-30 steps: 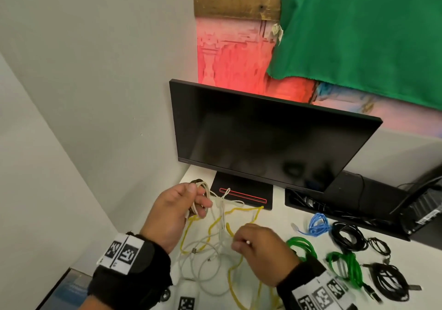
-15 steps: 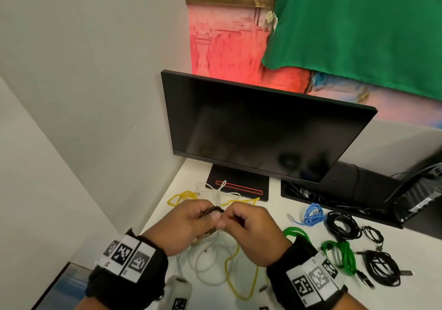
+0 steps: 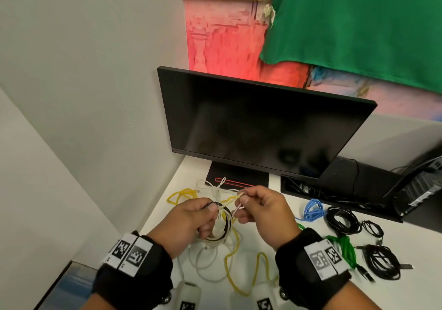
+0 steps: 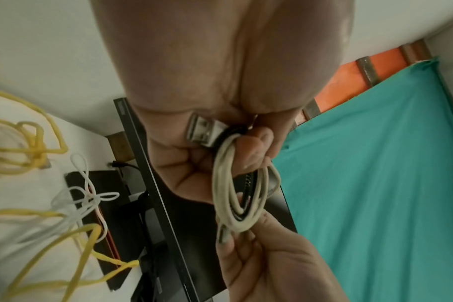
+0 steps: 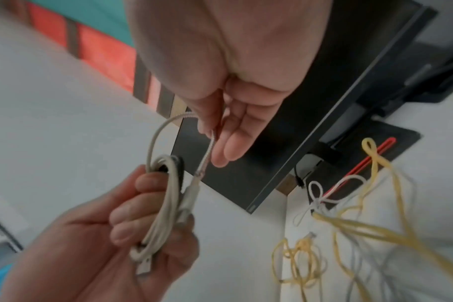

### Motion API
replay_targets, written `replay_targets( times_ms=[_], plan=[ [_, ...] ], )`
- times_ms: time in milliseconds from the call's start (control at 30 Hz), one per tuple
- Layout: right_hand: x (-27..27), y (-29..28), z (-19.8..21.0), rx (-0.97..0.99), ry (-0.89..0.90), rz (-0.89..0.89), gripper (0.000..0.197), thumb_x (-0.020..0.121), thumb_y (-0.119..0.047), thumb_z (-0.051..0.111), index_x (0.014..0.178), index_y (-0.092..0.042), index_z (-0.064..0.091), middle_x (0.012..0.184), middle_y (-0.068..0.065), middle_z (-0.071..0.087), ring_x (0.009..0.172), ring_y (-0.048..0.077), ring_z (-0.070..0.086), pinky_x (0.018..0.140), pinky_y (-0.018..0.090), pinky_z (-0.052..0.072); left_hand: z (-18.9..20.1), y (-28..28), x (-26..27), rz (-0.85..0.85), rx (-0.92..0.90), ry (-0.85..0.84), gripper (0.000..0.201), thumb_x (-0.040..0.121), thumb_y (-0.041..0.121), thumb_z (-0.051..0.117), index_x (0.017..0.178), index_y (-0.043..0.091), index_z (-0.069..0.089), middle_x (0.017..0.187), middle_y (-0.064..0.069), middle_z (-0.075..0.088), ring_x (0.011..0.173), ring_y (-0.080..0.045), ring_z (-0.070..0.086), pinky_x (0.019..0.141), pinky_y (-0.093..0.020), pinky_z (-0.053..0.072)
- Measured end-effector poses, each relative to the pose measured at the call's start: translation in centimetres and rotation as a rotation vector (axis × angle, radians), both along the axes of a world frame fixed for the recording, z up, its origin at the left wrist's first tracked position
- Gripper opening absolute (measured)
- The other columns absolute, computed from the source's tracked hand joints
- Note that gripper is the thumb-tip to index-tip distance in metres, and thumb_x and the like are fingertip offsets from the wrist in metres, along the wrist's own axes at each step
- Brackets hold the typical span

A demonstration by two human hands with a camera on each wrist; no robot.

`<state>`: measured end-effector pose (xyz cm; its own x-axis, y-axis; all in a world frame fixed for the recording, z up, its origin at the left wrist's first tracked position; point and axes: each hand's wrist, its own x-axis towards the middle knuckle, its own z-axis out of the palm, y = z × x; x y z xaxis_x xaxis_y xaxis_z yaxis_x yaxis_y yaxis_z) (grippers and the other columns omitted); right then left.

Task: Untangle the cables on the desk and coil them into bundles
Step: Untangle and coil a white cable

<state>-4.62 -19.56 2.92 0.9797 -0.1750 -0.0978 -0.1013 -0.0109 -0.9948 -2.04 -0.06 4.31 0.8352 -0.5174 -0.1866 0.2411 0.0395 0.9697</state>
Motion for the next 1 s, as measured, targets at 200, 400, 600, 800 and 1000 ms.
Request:
replay_targets(
  times_ms=[200,400,600,800,1000],
  plan=[
    [0.9,0.8,0.9,0.105,-0.061,-0.159,0.012,0.095,-0.002,0.061,0.09,-0.011,0.068,0.07,0.007,0.071,0.06,0.022,0.071,0.054,0.027,0.057,0.3,-0.5,-0.4,0.032,-0.153,0.171,0.023,0.085,0.02,0.061,0.067,0.006,0.057,0.054,-0.003,0.034,0.048,-0.014,0.031,0.054,-0.027,0.031],
    [0.9,1.7,1.0,0.363,0.062,-0.002,0.01,0.097,-0.004,0.059,0.088,-0.007,0.064,0.077,0.013,0.07,0.059,0.023,0.068,0.053,0.029,0.056,0.3,-1.0,-0.6,0.075,-0.129,0.166,0.022,0.081,0.023,0.063,0.065,0.01,0.057,0.053,-0.003,0.034,0.045,-0.013,0.034,0.045,-0.02,0.03],
    [-0.1,1.8,0.0,0.345,0.213,0.234,0.029,0.094,-0.038,0.063,0.097,-0.01,0.069,0.088,0.011,0.073,0.074,0.022,0.068,0.063,0.031,0.053,-0.7,-1.3,0.2,0.199,-0.068,-0.008,0.03,0.096,0.015,0.049,0.068,0.007,0.05,0.055,-0.002,0.036,0.05,-0.014,0.033,0.049,-0.021,0.033],
    [-0.4,2.1,-0.4,-0.085,0.216,0.346,0.034,0.073,-0.021,0.073,0.102,-0.016,0.055,0.08,0.005,0.073,0.057,0.02,0.069,0.047,0.026,0.045,-0.6,-1.5,1.2,0.341,0.015,-0.122,0.032,0.101,0.015,0.045,0.07,0.007,0.045,0.055,-0.001,0.036,0.053,-0.017,0.035,0.054,-0.027,0.034],
    [0.0,2.4,0.4,0.179,0.232,0.378,0.047,0.077,-0.052,0.071,0.097,-0.009,0.068,0.082,0.007,0.072,0.065,0.022,0.07,0.053,0.025,0.05,0.4,-1.2,1.7,0.275,0.076,-0.234,0.034,0.095,0.032,0.052,0.063,0.018,0.052,0.056,0.001,0.045,0.054,-0.016,0.044,0.056,-0.027,0.041]
  ],
)
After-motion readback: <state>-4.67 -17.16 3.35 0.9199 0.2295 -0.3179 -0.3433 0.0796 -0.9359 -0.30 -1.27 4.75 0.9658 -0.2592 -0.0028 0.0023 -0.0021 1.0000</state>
